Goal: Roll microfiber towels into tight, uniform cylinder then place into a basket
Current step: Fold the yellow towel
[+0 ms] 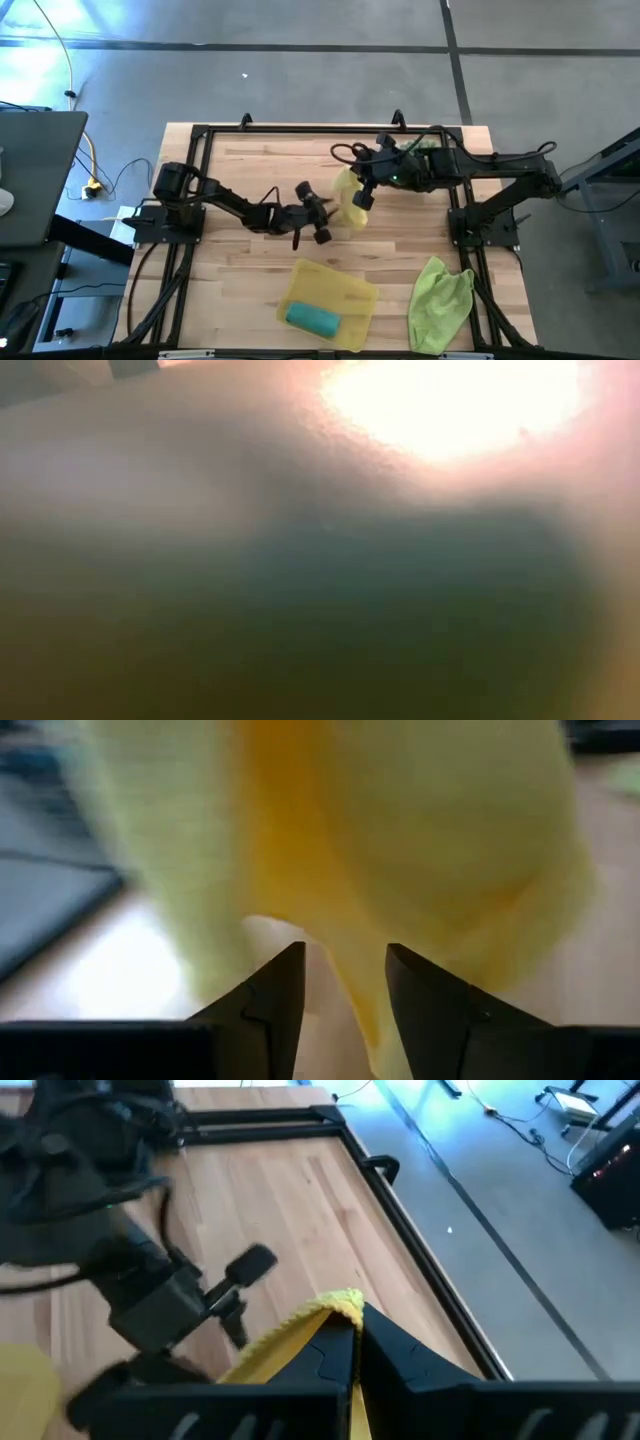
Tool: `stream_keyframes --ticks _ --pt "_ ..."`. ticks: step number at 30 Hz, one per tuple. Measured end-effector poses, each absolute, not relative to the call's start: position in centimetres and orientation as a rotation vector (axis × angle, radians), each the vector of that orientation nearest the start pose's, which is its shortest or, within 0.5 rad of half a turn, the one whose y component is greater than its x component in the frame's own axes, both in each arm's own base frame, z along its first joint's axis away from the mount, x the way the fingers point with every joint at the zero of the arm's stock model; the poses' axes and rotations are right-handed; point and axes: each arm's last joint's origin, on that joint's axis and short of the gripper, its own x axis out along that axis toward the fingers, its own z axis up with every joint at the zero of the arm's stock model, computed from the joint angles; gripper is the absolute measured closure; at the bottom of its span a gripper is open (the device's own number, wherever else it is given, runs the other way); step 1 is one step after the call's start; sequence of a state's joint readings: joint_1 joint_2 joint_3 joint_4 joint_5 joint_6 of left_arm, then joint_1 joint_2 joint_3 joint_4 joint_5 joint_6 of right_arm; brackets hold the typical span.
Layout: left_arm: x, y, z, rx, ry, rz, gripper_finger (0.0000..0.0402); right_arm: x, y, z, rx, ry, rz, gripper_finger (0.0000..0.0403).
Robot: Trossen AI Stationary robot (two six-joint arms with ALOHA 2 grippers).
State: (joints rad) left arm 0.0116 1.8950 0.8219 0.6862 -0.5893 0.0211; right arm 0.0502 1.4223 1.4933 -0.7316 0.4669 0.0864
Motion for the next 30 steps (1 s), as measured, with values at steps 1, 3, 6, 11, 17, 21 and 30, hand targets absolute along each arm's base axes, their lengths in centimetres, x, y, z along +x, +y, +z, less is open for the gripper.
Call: stream_keyframes --ticks 1,3,6,11,17,21,30 --pt "35.8 2.0 13.4 0.145 0.369 0.662 0.0271 29.6 0.2 38.5 -0.075 0.616 -0.433 0.0403" --pt "35.7 1.9 13.6 0.16 0.354 0.751 0.0271 29.6 0.2 38.5 -0.05 0.604 -0.442 0.0403" --pt "35.6 1.5 13.6 0.178 0.357 0.759 0.0271 29.6 0.2 38.6 -0.019 0.591 -0.451 0.0403" --pt "35.6 0.4 13.6 0.279 0.387 0.756 0.0269 29.6 0.0 38.6 0.007 0.582 -0.477 0.0403" --pt "35.3 0.2 13.7 0.366 0.416 0.868 0.0243 29.6 0.0 38.6 0.049 0.571 -0.492 0.0403" --pt "35.3 0.3 13.7 0.327 0.397 0.875 0.0214 29.6 0.0 38.6 0.066 0.567 -0.497 0.0403" --pt "35.6 0.4 14.2 0.19 0.294 0.846 0.0179 29.6 0.0 38.6 0.13 0.55 -0.516 0.0403"
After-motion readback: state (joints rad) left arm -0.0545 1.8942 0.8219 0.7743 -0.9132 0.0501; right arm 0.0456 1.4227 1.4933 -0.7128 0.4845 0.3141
